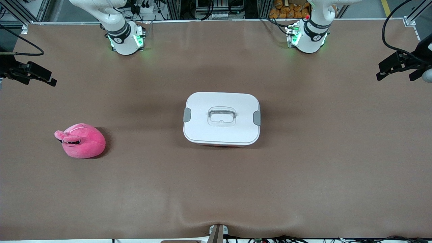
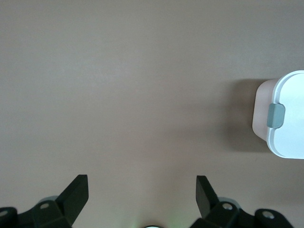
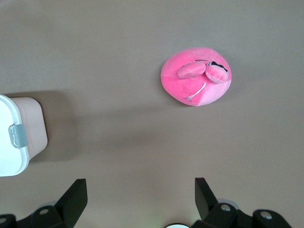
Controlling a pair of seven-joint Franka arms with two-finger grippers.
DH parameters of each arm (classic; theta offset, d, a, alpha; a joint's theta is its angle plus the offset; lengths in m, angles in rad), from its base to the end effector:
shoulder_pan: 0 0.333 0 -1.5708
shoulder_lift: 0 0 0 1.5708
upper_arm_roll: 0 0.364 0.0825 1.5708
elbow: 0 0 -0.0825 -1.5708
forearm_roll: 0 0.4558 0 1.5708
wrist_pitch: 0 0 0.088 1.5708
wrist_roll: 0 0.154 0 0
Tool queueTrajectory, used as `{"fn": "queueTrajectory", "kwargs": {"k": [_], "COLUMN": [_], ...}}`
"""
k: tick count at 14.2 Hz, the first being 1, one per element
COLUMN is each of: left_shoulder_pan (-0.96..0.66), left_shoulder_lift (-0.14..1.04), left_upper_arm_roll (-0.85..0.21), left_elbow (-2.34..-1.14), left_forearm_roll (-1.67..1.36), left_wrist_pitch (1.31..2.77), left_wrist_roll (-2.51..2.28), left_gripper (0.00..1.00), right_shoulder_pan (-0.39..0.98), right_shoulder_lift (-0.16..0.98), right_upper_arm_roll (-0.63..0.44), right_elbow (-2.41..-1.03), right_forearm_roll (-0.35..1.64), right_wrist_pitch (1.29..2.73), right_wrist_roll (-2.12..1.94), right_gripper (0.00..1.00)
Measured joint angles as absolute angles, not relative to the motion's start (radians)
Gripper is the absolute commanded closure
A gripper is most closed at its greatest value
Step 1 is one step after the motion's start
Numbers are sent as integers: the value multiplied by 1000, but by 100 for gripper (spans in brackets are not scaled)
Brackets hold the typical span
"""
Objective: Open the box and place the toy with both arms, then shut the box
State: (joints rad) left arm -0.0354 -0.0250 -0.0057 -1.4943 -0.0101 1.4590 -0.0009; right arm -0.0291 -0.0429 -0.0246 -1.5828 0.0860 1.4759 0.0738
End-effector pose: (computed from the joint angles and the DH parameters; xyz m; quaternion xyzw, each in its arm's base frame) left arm 0.6043 -0.0265 0.6723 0.9998 -0.0206 -0.0053 0.0048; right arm 0.5977 -0.0185 0.6380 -0.9967 0.0609 0.0324 0.0431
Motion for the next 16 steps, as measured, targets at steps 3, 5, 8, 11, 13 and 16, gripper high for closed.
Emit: {"fn": "queueTrajectory", "kwargs": {"k": [3, 5, 8, 11, 13, 16], "left_shoulder_pan": [-36, -36, -36, -39, -40, -39], "left_shoulder_lift": [-25, -25, -24, -10, 13, 64], "left_upper_arm_roll": [-6, -6, -6, -8, -9, -9], "left_elbow": [-1494, -1494, -1495, -1496, -1497, -1499], "left_forearm_roll": [-10, -10, -10, -10, -10, 16], "left_wrist_pitch": [1459, 1459, 1459, 1459, 1459, 1462], "left_wrist_roll": [-1, -1, -1, 0, 0, 1], "left_gripper": [0, 0, 0, 0, 0, 0], "right_shoulder_pan": [-29, -29, -29, -29, -29, -29], "right_shoulder_lift": [-43, -43, -43, -43, -42, -36], "right_upper_arm_roll": [-25, -25, -25, -25, -25, -25], "right_elbow": [-1583, -1583, -1583, -1583, -1583, -1584], "right_forearm_roll": [86, 86, 86, 86, 86, 86], "right_wrist_pitch": [1476, 1476, 1476, 1476, 1476, 1477], "right_wrist_roll": [74, 74, 74, 74, 74, 74], "right_gripper": [0, 0, 0, 0, 0, 0]}}
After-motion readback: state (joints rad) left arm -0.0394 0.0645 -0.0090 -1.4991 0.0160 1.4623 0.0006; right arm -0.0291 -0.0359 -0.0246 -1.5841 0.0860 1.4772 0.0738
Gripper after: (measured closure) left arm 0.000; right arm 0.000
